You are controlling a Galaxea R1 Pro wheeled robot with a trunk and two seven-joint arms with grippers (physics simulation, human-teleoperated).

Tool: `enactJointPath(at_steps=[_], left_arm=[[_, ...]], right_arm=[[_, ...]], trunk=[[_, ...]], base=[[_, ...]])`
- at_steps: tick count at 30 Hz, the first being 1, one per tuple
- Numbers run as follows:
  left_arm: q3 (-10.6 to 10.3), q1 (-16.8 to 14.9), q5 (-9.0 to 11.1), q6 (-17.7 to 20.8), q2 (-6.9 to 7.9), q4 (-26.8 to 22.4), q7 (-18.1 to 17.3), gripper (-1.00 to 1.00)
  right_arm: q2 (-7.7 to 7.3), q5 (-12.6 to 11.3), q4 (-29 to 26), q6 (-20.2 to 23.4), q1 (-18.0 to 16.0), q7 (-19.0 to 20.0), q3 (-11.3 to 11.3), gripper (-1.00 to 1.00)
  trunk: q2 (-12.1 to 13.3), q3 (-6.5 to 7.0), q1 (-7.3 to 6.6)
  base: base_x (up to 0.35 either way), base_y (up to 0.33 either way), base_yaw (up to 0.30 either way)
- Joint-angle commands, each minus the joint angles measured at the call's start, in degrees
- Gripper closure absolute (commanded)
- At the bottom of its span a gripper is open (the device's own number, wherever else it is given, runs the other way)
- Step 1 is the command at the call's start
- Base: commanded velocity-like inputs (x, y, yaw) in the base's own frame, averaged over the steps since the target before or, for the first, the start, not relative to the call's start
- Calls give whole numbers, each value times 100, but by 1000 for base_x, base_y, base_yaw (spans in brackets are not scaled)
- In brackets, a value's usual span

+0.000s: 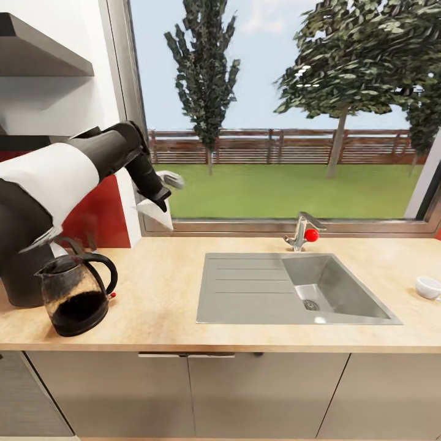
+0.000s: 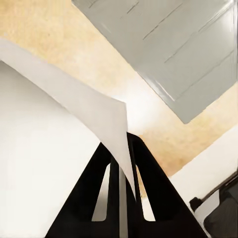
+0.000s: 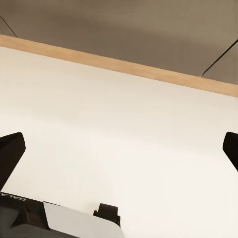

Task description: Set up a coffee station on the kitchen countertop: keep the coffee maker on the countertop, move the bottle of coffee from the kitchen shelf to the counter next to the coffee maker, place a paper coffee filter on top of the coffee maker, put the saucer next to the coffee maker with the coffee cup on the saucer, and place the electric kettle next to the coffee maker.

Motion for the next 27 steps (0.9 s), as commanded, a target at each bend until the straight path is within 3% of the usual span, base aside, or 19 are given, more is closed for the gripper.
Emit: enactJointPath(at_steps=[1,4,5,7,8,11,12,14,19,27], left_arm=[[203,-34,43,42,273,-556,50,100],[965,-58,26,68,915,-1822,254,100],[1538,-68,-4,98,1460,-2701,494,100],[1951,-74,-29,140,1943,-3382,749,100],[2207,-77,-43,172,2286,-3864,929,100],[2391,-81,-53,199,2703,-4368,1085,100],[2372,-82,-52,213,2989,-4681,1144,100],[2273,-83,-53,227,3377,-5122,1206,100],[2212,-84,-51,231,3681,-5455,1237,100],[2169,-84,-53,230,3985,-5543,1251,100]], right_arm=[[-1,38,3,-19,-4,5,-5,-100],[-1,38,3,-19,-4,5,-5,-100],[-1,38,3,-19,-4,5,-5,-100],[-1,38,3,-19,-4,5,-5,-100],[-1,38,3,-19,-4,5,-5,-100],[-1,38,3,-19,-4,5,-5,-100],[-1,38,3,-19,-4,5,-5,-100],[-1,38,3,-19,-4,5,-5,-100],[-1,38,3,-19,-4,5,-2,-100],[-1,38,3,-19,-4,5,2,-100]], trunk=[[-5,-8,1],[-5,-8,1],[-5,-8,1],[-5,-8,1],[-5,-8,1],[-5,-8,1],[-5,-8,1],[-5,-8,1],[-5,-8,1],[-5,-8,1]], base=[[0,0,0],[0,0,0],[0,0,0],[0,0,0],[0,0,0],[0,0,0],[0,0,0],[0,0,0],[0,0,0],[0,0,0]])
